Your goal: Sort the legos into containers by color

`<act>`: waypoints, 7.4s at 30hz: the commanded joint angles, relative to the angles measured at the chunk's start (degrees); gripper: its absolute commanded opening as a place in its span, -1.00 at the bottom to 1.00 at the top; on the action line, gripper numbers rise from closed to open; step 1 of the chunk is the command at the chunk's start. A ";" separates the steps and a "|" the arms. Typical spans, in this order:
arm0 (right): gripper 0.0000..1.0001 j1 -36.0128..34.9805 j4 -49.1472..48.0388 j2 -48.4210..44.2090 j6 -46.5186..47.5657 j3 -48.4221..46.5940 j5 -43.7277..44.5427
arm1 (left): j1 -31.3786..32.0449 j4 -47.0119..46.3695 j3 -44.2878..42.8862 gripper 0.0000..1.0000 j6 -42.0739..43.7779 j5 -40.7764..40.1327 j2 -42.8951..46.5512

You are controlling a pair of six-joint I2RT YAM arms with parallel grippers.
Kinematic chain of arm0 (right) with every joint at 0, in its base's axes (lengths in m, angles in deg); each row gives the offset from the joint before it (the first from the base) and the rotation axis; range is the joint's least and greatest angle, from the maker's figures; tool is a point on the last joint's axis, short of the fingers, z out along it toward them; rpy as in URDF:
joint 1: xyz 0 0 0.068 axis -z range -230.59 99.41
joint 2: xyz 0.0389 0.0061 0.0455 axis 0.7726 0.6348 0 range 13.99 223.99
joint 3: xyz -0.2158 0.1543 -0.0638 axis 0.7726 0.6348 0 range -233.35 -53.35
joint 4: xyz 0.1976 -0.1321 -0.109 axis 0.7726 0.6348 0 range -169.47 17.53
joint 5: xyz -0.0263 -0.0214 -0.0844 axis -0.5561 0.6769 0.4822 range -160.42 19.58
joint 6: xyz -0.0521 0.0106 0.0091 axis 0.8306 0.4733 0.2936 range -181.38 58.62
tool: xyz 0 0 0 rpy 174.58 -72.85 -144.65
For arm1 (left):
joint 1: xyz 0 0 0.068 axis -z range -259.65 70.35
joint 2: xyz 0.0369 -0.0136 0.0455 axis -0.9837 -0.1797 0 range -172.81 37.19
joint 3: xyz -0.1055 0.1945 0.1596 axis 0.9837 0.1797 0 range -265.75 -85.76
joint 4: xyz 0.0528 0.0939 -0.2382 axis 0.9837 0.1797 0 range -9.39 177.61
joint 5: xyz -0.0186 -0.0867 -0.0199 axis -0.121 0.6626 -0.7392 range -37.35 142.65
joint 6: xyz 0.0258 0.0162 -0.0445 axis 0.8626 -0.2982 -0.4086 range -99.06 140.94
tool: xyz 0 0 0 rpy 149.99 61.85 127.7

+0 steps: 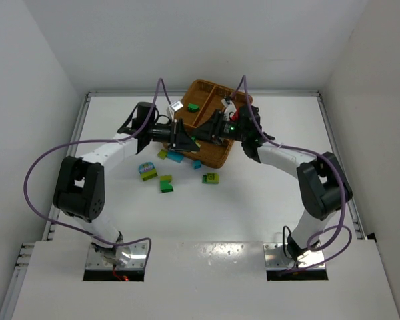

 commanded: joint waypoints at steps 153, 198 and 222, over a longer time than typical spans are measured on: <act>-0.43 -22.38 40.89 18.57 32.68 -23.63 60.82 | -8.41 33.03 -3.85 1.00 4.82 -69.68 9.37; 0.43 -19.04 48.62 19.78 42.07 -38.30 39.64 | -12.98 35.67 -0.33 1.00 -2.65 -73.20 13.94; 0.36 -20.80 51.61 38.86 50.70 -52.62 46.58 | -16.32 36.81 0.28 1.00 -3.18 -75.92 16.49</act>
